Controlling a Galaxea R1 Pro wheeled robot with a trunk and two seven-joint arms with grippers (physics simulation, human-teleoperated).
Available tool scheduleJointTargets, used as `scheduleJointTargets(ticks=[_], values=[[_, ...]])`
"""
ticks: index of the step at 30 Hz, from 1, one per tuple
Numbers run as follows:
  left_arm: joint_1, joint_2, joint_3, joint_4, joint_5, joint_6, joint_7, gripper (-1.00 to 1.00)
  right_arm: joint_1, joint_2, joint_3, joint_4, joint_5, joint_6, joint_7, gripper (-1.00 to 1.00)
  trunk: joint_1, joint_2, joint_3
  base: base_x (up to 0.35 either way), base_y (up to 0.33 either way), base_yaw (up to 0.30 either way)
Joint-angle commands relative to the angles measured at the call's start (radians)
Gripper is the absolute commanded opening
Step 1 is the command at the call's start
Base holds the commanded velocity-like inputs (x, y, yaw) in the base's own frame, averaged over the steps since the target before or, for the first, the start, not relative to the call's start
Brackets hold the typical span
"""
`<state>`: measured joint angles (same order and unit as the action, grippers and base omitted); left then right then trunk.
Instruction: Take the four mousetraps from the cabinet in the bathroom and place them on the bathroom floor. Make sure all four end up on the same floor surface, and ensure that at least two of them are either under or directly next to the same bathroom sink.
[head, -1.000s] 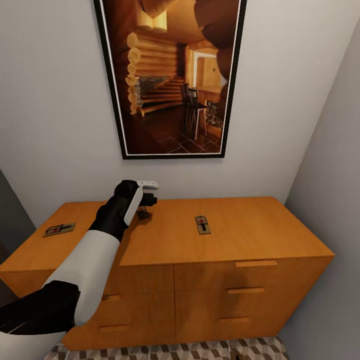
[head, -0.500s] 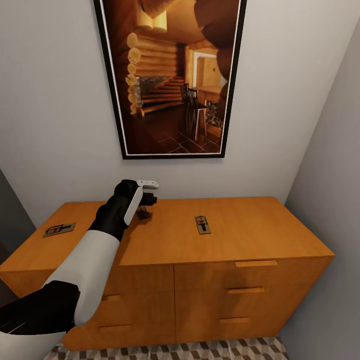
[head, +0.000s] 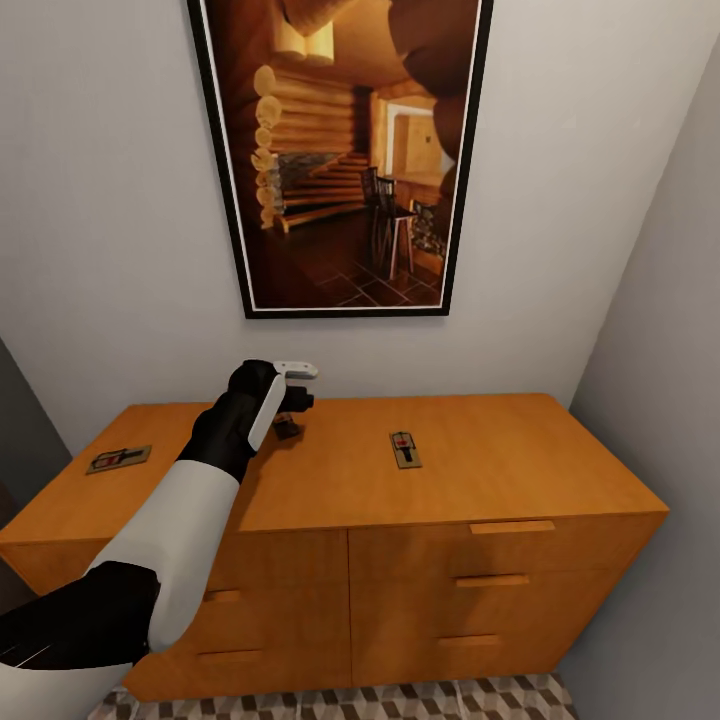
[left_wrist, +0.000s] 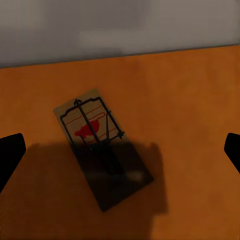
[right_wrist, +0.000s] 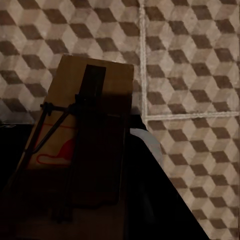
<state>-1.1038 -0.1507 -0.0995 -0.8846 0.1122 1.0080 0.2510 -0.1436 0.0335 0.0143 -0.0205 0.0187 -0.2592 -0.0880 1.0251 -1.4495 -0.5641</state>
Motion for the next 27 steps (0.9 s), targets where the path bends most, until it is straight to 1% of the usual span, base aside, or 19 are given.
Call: scheduleJointTargets(ticks=[1, 3, 10, 21, 27], values=[[-0.001, 0.000, -0.002, -0.001, 0.010, 0.003, 0.010, 1.00, -0.001, -0.001, 0.001, 0.001, 0.001, 0.022, -0.006, -1.00, 0.000, -0.001, -0.001, 0.000, 0.000, 0.000], [-0.001, 0.000, -0.002, 0.001, 0.011, 0.003, 0.010, 1.00, -0.001, -0.002, 0.001, 0.001, 0.001, 0.047, 0.002, -1.00, 0.000, -0.001, -0.001, 0.000, 0.000, 0.000], [-0.001, 0.000, -0.001, 0.002, 0.014, 0.003, 0.010, 1.00, -0.001, -0.004, 0.001, 0.001, 0.000, 0.072, 0.039, -1.00, 0.000, -0.001, -0.001, 0.000, 0.000, 0.000], [-0.001, 0.000, 0.000, 0.033, 0.063, 0.003, 0.012, 1.00, -0.001, -0.002, 0.003, 0.001, 0.000, 0.075, 0.048, -1.00, 0.000, -0.001, -0.001, 0.000, 0.000, 0.000], [-0.001, 0.000, 0.000, 0.045, 0.073, 0.004, 0.013, 1.00, -0.001, -0.001, 0.003, 0.001, 0.000, 0.075, 0.048, -1.00, 0.000, -0.001, -0.001, 0.000, 0.000, 0.000]])
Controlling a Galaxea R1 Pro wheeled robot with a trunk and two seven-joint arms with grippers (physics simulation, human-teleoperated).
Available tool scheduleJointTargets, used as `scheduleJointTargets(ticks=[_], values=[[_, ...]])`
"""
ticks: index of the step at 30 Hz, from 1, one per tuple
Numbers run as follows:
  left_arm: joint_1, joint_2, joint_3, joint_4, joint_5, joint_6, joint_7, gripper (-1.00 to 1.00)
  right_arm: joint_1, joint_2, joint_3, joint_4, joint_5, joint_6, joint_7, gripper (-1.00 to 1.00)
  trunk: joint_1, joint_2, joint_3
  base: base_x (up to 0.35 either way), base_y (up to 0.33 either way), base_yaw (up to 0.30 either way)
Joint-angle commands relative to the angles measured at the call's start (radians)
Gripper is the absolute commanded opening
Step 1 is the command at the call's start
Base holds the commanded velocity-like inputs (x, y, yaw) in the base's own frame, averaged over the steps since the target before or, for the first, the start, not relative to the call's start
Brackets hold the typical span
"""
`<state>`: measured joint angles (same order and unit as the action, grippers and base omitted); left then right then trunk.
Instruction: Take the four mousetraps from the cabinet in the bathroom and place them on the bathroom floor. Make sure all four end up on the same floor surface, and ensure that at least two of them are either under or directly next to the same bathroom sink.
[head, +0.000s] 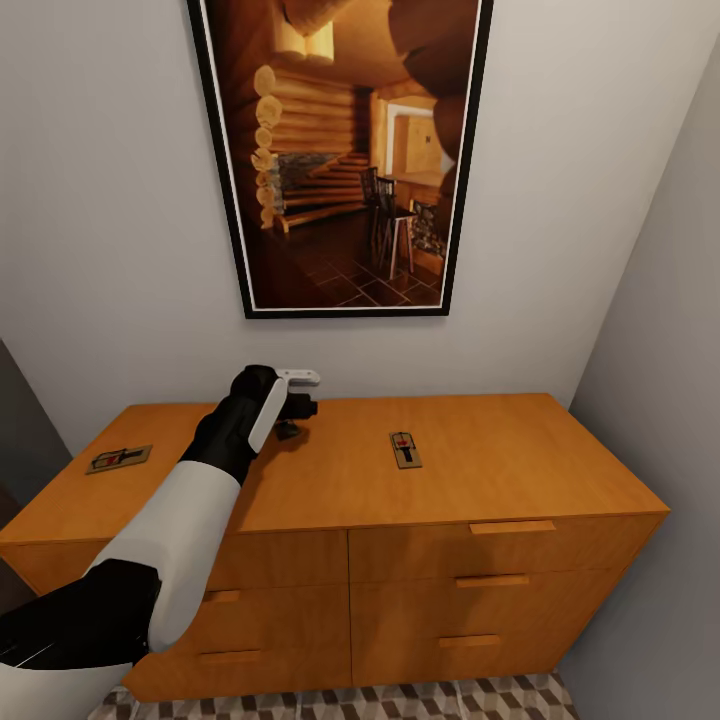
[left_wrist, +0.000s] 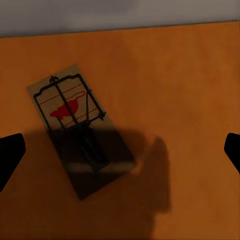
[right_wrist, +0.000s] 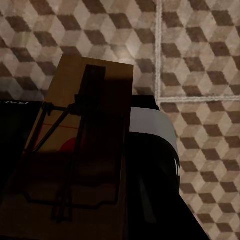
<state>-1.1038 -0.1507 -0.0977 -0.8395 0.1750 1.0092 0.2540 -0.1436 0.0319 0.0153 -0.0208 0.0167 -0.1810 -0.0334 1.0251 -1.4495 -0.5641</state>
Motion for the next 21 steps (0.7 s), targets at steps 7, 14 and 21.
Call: scheduleJointTargets(ticks=[7, 14, 21], values=[[-0.001, 0.001, -0.001, 0.024, 0.012, 0.003, 0.010, 1.00, -0.001, 0.001, 0.002, 0.001, 0.002, -0.003, -0.006, -1.00, 0.000, -0.001, -0.001, 0.000, 0.000, 0.000], [-0.001, 0.002, 0.000, 0.028, 0.012, 0.003, 0.010, 1.00, -0.001, 0.002, 0.002, 0.001, 0.002, -0.003, -0.006, -1.00, 0.000, -0.001, -0.001, 0.000, 0.000, 0.000], [-0.001, 0.003, 0.004, 0.025, 0.013, 0.003, 0.010, 1.00, -0.001, 0.002, 0.002, 0.001, 0.002, -0.003, -0.006, -1.00, 0.000, -0.001, -0.001, 0.000, 0.000, 0.000]])
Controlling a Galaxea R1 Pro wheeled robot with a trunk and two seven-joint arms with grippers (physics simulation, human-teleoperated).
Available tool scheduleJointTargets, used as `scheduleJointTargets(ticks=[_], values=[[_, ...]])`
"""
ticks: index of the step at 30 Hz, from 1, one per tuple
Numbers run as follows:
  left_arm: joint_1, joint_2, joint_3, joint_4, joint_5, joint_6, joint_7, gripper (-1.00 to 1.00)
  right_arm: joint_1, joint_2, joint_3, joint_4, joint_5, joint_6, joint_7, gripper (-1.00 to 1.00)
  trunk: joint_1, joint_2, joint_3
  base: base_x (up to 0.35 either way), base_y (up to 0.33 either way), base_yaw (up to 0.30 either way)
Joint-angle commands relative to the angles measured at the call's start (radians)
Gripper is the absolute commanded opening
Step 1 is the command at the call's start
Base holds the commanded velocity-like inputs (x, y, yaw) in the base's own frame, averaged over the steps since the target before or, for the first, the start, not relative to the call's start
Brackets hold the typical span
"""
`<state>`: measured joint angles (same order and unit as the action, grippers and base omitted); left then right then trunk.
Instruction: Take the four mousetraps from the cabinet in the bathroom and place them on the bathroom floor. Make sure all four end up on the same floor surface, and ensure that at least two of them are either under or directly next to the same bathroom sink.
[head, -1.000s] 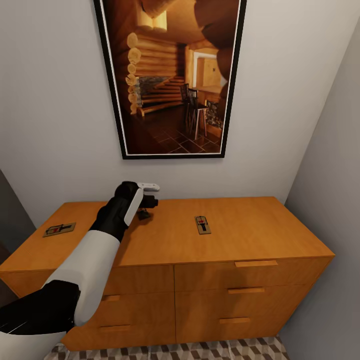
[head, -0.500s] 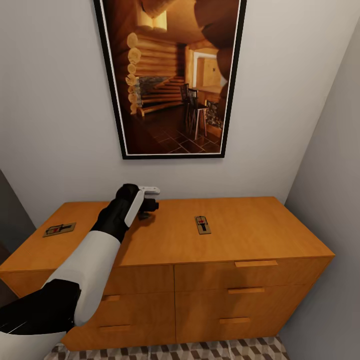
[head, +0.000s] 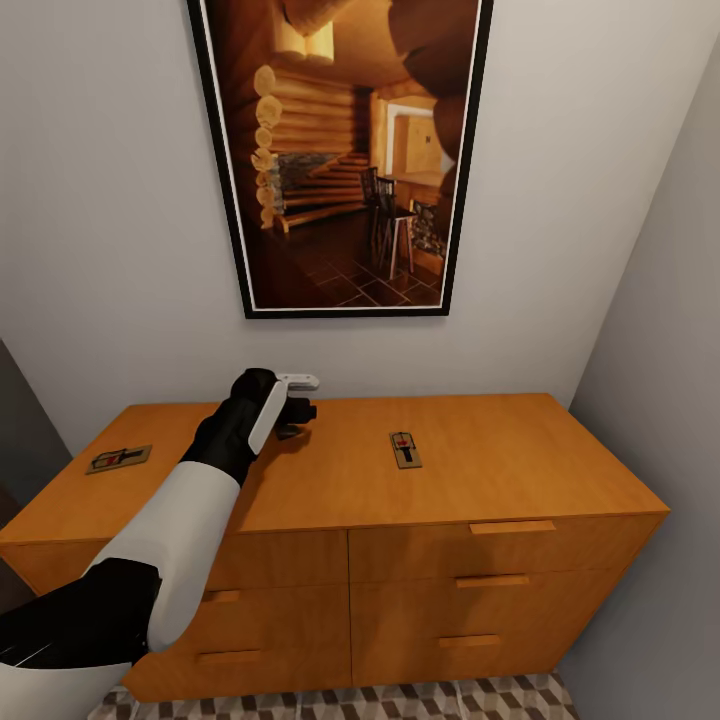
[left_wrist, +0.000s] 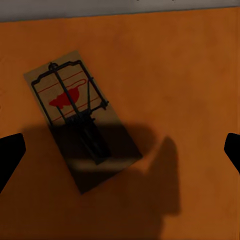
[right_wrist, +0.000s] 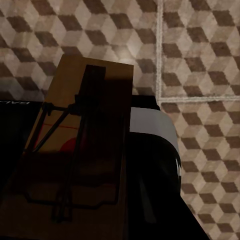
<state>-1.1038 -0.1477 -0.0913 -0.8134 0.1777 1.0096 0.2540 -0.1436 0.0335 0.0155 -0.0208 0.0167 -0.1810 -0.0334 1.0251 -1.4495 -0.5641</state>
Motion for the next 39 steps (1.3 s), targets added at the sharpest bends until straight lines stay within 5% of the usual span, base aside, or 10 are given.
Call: scheduleJointTargets(ticks=[1, 8, 17, 39], values=[[-0.001, 0.001, -0.002, -0.002, 0.013, 0.003, 0.010, 1.00, -0.001, 0.000, 0.002, 0.001, 0.002, -0.003, -0.006, -1.00, 0.000, -0.001, -0.001, 0.000, 0.000, 0.000], [-0.001, 0.002, 0.007, -0.005, 0.026, 0.003, 0.010, 1.00, -0.001, 0.001, 0.003, 0.001, 0.002, -0.003, -0.006, -1.00, 0.000, -0.001, -0.001, 0.000, 0.000, 0.000], [-0.001, 0.003, 0.064, -0.004, 0.032, 0.003, 0.008, 1.00, -0.001, 0.002, 0.003, 0.001, 0.002, -0.005, -0.006, -1.00, 0.000, -0.001, -0.001, 0.000, 0.000, 0.000], [-0.001, 0.004, 0.070, -0.002, 0.031, 0.001, 0.010, 1.00, -0.001, 0.002, 0.003, 0.001, 0.002, -0.005, -0.006, -1.00, 0.000, -0.001, -0.001, 0.000, 0.000, 0.000]])
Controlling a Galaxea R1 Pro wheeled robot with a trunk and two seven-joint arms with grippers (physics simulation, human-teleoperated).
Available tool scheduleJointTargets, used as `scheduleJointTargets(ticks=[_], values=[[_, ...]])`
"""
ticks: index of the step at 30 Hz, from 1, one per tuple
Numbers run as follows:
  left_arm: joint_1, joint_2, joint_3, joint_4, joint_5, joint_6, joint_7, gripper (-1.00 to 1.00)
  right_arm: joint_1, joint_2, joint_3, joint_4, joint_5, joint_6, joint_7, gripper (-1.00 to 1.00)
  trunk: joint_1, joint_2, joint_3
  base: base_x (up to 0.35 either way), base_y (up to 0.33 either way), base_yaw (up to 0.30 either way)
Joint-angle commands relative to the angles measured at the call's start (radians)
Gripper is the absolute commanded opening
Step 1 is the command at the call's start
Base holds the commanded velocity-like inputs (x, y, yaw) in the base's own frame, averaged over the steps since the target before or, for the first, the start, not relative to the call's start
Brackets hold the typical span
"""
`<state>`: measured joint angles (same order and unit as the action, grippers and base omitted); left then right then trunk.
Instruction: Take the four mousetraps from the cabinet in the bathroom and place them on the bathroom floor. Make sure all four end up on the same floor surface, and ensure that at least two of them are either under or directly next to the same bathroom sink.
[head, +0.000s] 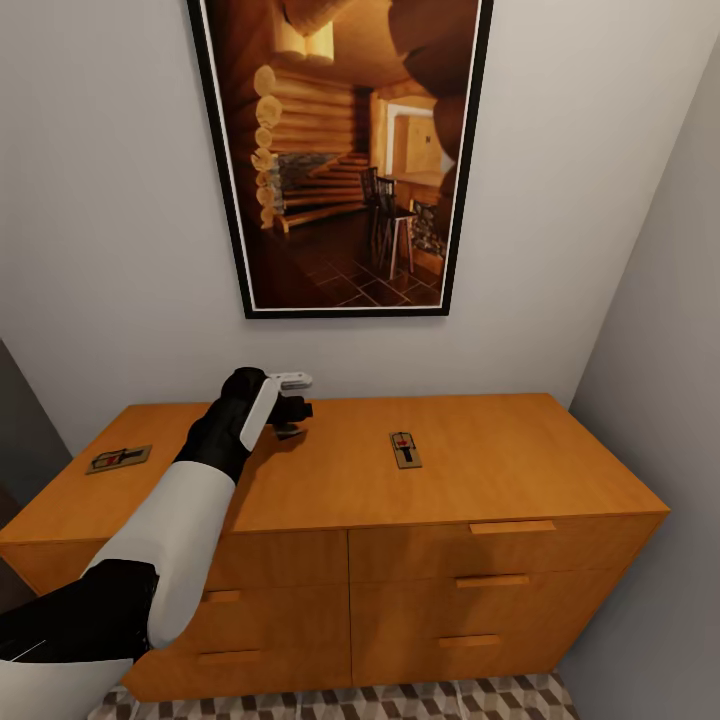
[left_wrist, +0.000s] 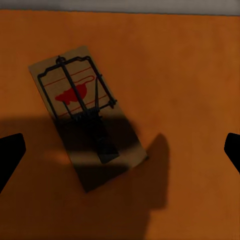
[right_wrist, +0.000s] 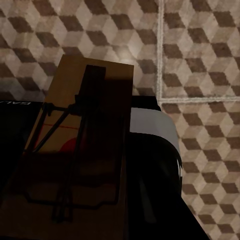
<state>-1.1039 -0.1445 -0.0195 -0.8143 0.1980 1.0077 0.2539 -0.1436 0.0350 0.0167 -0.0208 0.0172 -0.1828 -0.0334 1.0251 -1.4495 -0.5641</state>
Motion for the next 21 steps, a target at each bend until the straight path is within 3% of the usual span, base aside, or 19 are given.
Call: scheduleJointTargets(ticks=[1, 21], values=[[-0.001, 0.000, -0.002, 0.000, 0.010, 0.003, 0.010, 1.00, -0.001, 0.000, 0.002, 0.001, 0.002, -0.003, -0.006, -1.00, 0.000, -0.001, -0.001, 0.000, 0.000, 0.000], [-0.001, 0.001, -0.002, 0.004, 0.006, 0.002, 0.013, 1.00, -0.001, 0.000, 0.002, 0.001, 0.001, -0.004, -0.005, -1.00, 0.000, -0.001, -0.001, 0.000, 0.000, 0.000]])
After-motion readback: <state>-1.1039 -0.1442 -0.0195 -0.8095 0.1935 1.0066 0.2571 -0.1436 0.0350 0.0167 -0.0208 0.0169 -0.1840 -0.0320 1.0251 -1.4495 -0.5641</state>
